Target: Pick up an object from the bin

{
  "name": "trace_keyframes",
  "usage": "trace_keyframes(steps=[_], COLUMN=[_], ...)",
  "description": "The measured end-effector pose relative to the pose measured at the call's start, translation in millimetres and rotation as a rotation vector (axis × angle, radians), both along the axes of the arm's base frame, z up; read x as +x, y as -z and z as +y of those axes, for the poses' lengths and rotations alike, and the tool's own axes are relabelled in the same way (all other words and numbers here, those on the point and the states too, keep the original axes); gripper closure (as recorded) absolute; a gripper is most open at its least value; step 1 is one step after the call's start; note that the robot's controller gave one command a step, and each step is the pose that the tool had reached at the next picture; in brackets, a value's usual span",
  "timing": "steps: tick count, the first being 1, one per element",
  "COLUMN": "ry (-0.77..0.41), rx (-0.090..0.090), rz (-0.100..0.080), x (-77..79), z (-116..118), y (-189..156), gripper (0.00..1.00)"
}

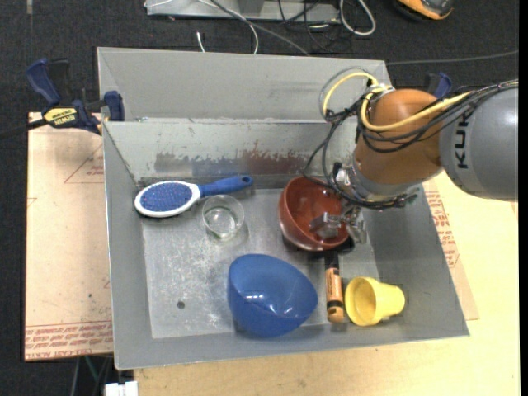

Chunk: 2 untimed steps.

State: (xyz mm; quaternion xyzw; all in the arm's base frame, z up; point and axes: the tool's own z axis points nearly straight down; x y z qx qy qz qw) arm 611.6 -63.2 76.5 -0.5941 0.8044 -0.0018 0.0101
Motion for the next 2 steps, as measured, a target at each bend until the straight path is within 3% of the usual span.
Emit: trace_keyframes(steps=[1, 2], ry=[0.001, 0.001], rx=[0.002, 0.001], rz=[0.012, 0.008], x=[-3.7, -2.7], z=[1.3, 0.8], y=[-29.0, -69.8], gripper=[1.00, 1.00])
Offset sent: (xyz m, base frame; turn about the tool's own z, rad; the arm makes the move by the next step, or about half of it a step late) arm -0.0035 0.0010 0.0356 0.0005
